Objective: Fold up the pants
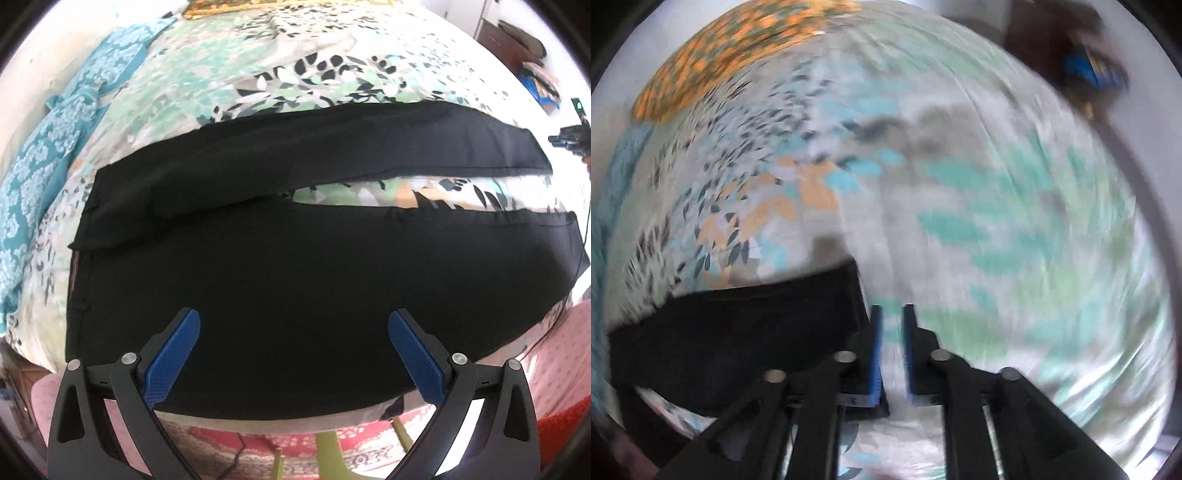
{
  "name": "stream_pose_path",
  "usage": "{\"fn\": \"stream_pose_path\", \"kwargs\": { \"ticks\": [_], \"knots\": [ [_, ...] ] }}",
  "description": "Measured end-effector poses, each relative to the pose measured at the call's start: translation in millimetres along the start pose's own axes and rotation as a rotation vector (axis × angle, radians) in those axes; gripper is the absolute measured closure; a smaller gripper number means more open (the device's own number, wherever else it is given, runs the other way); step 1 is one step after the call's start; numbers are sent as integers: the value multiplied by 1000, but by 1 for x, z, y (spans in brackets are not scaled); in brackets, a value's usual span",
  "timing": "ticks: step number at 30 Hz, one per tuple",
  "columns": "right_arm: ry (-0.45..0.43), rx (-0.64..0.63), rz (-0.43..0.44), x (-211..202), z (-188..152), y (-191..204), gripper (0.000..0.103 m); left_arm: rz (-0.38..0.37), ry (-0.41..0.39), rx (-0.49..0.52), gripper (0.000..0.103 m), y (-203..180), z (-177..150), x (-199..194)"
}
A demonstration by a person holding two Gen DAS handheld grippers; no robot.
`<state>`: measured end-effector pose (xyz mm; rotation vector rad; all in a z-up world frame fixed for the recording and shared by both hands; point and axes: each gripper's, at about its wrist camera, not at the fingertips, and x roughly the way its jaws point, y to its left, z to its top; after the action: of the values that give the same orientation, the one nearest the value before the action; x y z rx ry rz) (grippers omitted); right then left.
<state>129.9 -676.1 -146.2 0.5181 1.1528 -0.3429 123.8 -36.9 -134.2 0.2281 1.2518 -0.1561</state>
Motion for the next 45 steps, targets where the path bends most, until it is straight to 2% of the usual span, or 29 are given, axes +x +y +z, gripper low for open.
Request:
{"fn": "stream_pose_path", "kwargs": {
  "ticks": [2, 5, 7, 11, 13, 14, 15, 17, 19, 20, 23, 25, 28, 31, 33, 36, 37, 39, 42, 44, 45],
  "knots": [
    [-60, 47, 25, -4, -4, -10, 36, 14, -10, 3, 1, 0, 0, -2],
    [-68, 54, 72, 6, 5, -3, 35, 14, 21, -43, 1, 9, 1, 6],
    [-63, 9, 102, 18, 17, 16, 35, 4, 45, -79, 1, 14, 1, 12],
    [71, -146, 25, 67, 33, 60, 37, 16, 52, -95, 1, 21, -1, 16],
    [118, -181, -6, 84, 33, 75, 52, 32, 44, -93, 1, 27, 0, 16],
    [115, -194, -14, 85, 34, 79, 69, 38, 42, -98, 1, 32, 2, 17],
    [117, -206, -22, 83, 35, 87, 79, 51, 40, -121, 1, 41, 5, 19],
    [97, -269, -43, 71, 37, 103, 85, 55, 38, -167, 1, 56, 9, 23],
    [26, -333, -63, 48, 41, 120, 85, 62, 38, -220, 1, 75, 14, 29],
    [-45, -345, -58, 27, 46, 126, 85, 72, 33, -232, 1, 80, 16, 30],
    [-211, -354, -59, -14, 52, 134, 89, 129, -30, -253, 1, 99, 30, 28],
    [-227, -336, -78, -10, 53, 132, 90, 173, -81, -282, 1, 113, 41, 28],
    [-148, -260, -87, 22, 44, 118, 87, 157, -85, -301, 1, 135, 65, 45],
    [-140, -180, -58, 34, 31, 103, 73, 94, -46, -243, 1, 157, 103, 66],
    [-152, -152, -49, 33, 17, 96, 58, 10, -21, -210, 1, 171, 133, 81],
    [-154, -163, -55, 30, 3, 93, 55, -161, 90, -195, 1, 178, 181, 121],
    [-147, -169, -53, 29, -2, 93, 55, -194, 126, -191, 1, 174, 195, 134],
    [-137, -179, -55, 27, -9, 93, 53, -172, 170, -159, 1, 156, 215, 159],
    [-134, -194, -54, 22, -19, 93, 45, -30, 216, -96, 2, 133, 232, 195],
    [-136, -201, -55, 19, -24, 92, 44, -11, 259, -92, 18, 123, 231, 212],
    [-133, -201, -54, 18, -26, 90, 43, 18, 223, -96, 20, 117, 229, 212]
  ]
}}
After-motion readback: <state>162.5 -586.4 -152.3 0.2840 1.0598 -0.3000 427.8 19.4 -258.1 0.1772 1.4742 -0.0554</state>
